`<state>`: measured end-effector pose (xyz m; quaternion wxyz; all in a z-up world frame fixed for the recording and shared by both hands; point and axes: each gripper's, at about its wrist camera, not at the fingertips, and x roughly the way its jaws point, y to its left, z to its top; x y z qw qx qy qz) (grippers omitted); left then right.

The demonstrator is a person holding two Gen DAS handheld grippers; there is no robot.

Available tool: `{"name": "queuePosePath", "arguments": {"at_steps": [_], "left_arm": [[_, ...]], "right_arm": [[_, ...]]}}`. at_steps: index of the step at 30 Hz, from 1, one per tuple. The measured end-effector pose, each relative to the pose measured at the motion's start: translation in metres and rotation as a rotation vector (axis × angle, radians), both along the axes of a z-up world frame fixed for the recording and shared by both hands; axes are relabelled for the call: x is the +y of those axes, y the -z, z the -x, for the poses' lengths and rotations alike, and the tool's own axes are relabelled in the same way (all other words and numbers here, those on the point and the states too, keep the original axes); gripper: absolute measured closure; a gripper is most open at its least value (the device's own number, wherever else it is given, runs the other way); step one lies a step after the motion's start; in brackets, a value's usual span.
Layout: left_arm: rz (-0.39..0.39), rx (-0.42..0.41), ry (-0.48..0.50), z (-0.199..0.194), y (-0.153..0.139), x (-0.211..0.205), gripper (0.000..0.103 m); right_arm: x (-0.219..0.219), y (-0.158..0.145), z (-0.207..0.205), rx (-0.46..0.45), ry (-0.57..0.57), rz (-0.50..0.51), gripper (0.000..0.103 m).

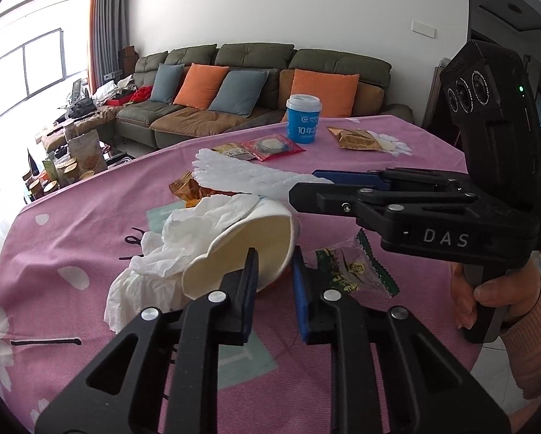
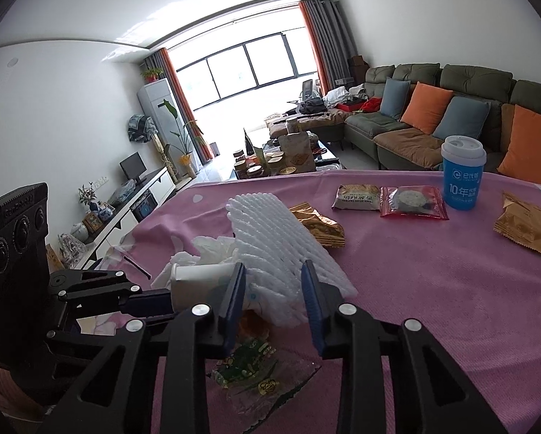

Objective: Collect trash
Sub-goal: 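Grasp the cream paper cup with the left gripper while the right grasps the white foam net, then carry the paper cup and foam net over the teal bin with both tools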

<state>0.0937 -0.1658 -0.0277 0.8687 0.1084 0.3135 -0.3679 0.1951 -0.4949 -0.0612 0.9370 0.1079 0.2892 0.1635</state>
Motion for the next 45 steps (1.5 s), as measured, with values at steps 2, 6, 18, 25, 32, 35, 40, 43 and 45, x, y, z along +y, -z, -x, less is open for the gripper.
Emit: {"name": "queuePosePath", "arguments": {"at_steps": [2,6,18,25,32,35,40,43,45], "left_arm": [[0.009,-0.003,0.004,0.003,-0.002,0.002,0.091],[0.025,-0.020,0.008,0.008,-0.007,0.009,0.094],[0.080,-0.067,-0.012,0.036,-0.036,0.051,0.099],[0.095,-0.081,-0.050,0.056,-0.049,0.088,0.099],[0.096,-0.075,-0.112,0.071,-0.052,0.125,0.099],[0.096,-0.073,-0.148,0.070,-0.052,0.144,0.099],[0.096,-0.065,-0.213,0.071,-0.054,0.171,0.099],[0.095,-0.063,-0.247,0.071,-0.056,0.184,0.099],[0.091,-0.064,-0.268,0.070,-0.056,0.191,0.099]], "right_arm": [[0.002,0.000,0.001,-0.001,-0.002,0.007,0.087],[0.001,-0.003,0.004,-0.010,0.008,-0.003,0.092],[0.006,-0.030,0.018,-0.075,0.003,-0.066,0.093],[0.024,-0.045,0.027,-0.108,-0.045,-0.089,0.093],[0.047,-0.051,0.030,-0.116,-0.105,-0.101,0.093],[0.058,-0.051,0.030,-0.115,-0.134,-0.107,0.093],[0.078,-0.048,0.028,-0.102,-0.184,-0.113,0.093],[0.092,-0.045,0.026,-0.090,-0.216,-0.114,0.093],[0.100,-0.042,0.024,-0.080,-0.237,-0.116,0.093]]}}
